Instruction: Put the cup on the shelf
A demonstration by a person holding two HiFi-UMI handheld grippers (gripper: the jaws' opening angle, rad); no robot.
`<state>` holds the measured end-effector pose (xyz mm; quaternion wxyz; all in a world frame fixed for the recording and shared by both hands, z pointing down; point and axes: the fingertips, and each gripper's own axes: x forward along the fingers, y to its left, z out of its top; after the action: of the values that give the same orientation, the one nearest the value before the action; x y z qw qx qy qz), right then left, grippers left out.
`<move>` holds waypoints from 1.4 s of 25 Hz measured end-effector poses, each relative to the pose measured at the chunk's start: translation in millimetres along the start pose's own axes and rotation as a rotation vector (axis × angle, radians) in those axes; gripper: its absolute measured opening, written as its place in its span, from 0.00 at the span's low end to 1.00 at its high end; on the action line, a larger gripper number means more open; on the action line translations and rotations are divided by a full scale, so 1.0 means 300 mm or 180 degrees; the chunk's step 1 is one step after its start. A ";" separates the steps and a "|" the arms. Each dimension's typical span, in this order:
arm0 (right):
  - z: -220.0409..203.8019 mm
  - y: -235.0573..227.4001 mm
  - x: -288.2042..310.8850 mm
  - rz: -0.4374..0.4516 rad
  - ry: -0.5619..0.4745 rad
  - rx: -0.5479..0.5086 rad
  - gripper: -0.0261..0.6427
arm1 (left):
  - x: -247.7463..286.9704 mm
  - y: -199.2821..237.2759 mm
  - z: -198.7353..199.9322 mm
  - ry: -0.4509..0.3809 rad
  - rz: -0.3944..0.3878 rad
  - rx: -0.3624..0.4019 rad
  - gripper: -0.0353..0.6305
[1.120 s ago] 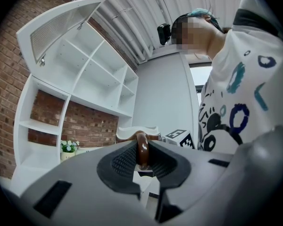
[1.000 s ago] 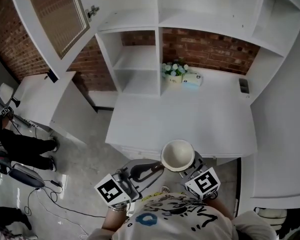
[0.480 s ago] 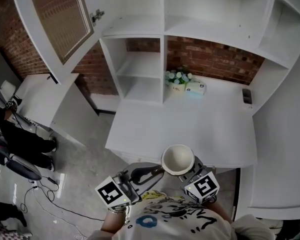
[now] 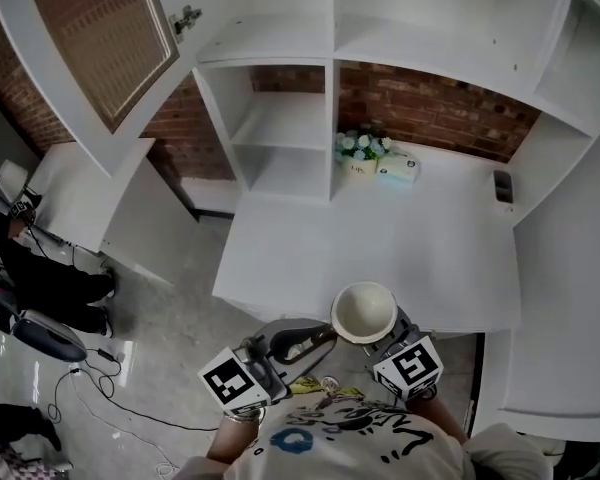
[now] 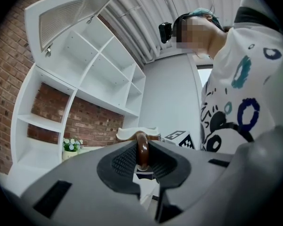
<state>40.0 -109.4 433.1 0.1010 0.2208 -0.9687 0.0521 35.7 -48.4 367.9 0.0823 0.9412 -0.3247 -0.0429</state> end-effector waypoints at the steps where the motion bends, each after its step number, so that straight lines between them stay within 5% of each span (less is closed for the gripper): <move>1: 0.001 -0.003 0.017 0.0000 -0.0004 -0.0004 0.08 | -0.002 0.012 -0.005 -0.0001 -0.0025 -0.0027 0.15; 22: 0.139 -0.167 0.403 -0.0431 -0.0083 0.0071 0.08 | -0.032 0.446 0.125 -0.0083 -0.0443 0.0044 0.15; 35: 0.114 -0.201 0.567 -0.0586 0.0110 0.0138 0.08 | -0.082 0.633 0.107 -0.0225 -0.0539 -0.0137 0.15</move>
<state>-89.6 -239.6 440.5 0.1173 0.3102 -0.9410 0.0673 -102.6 -184.6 371.8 0.0871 0.9612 -0.2457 -0.0898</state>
